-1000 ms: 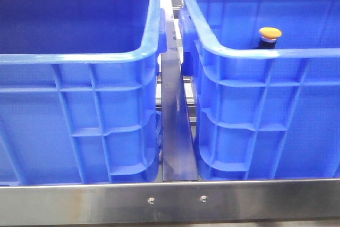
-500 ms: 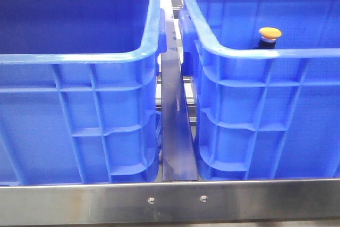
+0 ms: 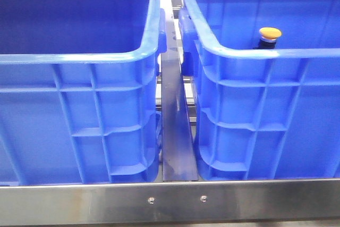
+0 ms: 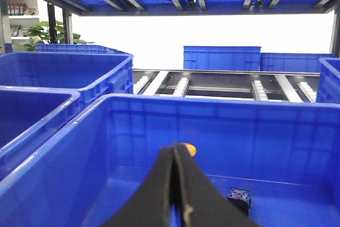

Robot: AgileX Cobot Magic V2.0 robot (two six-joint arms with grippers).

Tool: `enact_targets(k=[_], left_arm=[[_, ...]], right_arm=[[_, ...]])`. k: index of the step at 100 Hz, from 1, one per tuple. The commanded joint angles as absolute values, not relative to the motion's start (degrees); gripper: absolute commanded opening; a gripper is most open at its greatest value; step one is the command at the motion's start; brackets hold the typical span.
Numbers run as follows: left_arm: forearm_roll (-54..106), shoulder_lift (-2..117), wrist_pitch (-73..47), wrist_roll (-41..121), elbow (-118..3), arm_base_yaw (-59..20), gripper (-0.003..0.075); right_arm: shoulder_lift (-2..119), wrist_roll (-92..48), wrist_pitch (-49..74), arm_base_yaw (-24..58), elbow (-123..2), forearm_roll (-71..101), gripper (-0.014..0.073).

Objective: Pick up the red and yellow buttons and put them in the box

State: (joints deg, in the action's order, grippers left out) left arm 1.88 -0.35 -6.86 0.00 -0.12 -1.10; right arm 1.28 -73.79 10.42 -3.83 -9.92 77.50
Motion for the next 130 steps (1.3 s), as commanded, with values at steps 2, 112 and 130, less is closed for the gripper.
enact_targets(k=[2, 112, 130], left_arm=[[1.85, -2.10, -0.32, 0.00, 1.12, -0.94, -0.0020], [1.85, -2.10, -0.32, 0.00, 1.12, -0.94, -0.0020], [1.85, -2.10, -0.43, 0.00, 1.12, -0.94, -0.0020]], right_arm=[[1.98, -74.22, 9.70, -4.11, -11.31, 78.75, -0.0069], [1.98, 6.31, -7.62, -4.12, -3.82, -6.63, -0.0069], [-1.94, 7.24, -9.92, -4.12, 1.94, -7.07, -0.0069]])
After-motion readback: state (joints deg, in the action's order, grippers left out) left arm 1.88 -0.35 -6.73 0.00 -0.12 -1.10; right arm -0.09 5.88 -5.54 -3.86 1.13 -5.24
